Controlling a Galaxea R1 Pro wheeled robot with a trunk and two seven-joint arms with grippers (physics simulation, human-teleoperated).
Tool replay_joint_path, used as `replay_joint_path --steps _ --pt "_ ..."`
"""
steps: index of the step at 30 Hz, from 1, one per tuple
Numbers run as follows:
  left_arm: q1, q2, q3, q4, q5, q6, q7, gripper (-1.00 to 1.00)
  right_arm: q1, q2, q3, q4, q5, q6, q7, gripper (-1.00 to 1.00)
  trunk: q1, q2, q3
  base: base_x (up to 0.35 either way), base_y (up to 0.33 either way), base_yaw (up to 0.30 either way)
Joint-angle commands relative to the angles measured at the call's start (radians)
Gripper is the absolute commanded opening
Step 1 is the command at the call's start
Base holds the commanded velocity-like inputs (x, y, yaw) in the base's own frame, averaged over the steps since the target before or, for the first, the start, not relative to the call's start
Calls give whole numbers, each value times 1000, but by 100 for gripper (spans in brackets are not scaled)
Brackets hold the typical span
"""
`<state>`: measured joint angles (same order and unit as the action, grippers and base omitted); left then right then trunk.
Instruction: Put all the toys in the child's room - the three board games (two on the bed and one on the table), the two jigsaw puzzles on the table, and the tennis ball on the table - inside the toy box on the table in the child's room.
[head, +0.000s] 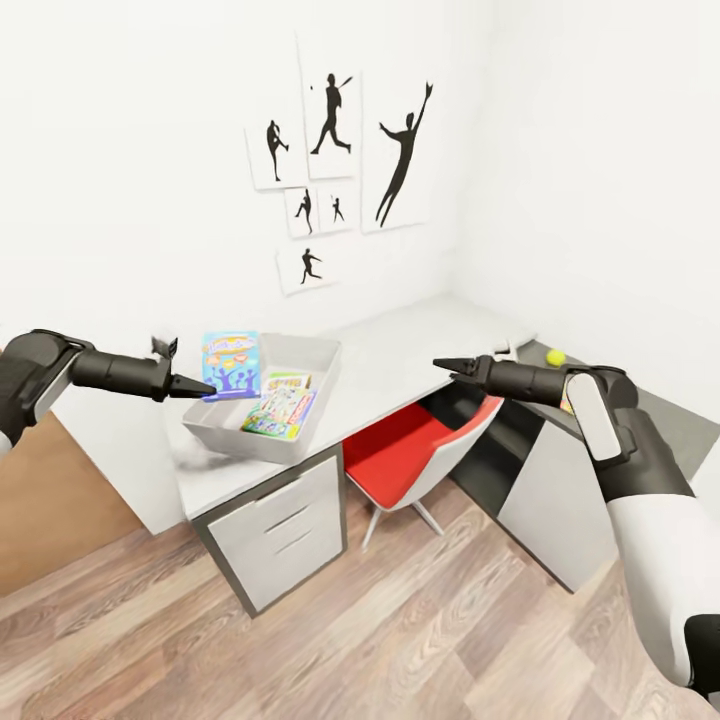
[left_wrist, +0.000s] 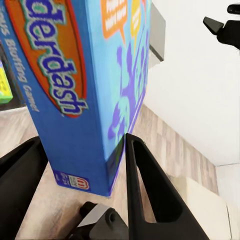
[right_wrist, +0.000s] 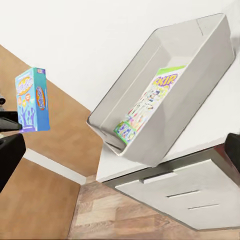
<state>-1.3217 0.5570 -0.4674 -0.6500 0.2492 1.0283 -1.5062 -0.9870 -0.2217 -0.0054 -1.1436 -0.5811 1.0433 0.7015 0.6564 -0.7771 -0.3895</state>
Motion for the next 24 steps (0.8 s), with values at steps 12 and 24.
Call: replay_joint_path --steps 12,24 --pt "-2 -41 2 4 8 15 44 -100 3 -14 -4 -2 -6 4 5 100 1 -1 -4 255 -229 91" --pt "3 -43 71 66 17 11 43 -100 4 -13 -5 -2 -5 4 11 100 1 -1 -4 64 -183 149"
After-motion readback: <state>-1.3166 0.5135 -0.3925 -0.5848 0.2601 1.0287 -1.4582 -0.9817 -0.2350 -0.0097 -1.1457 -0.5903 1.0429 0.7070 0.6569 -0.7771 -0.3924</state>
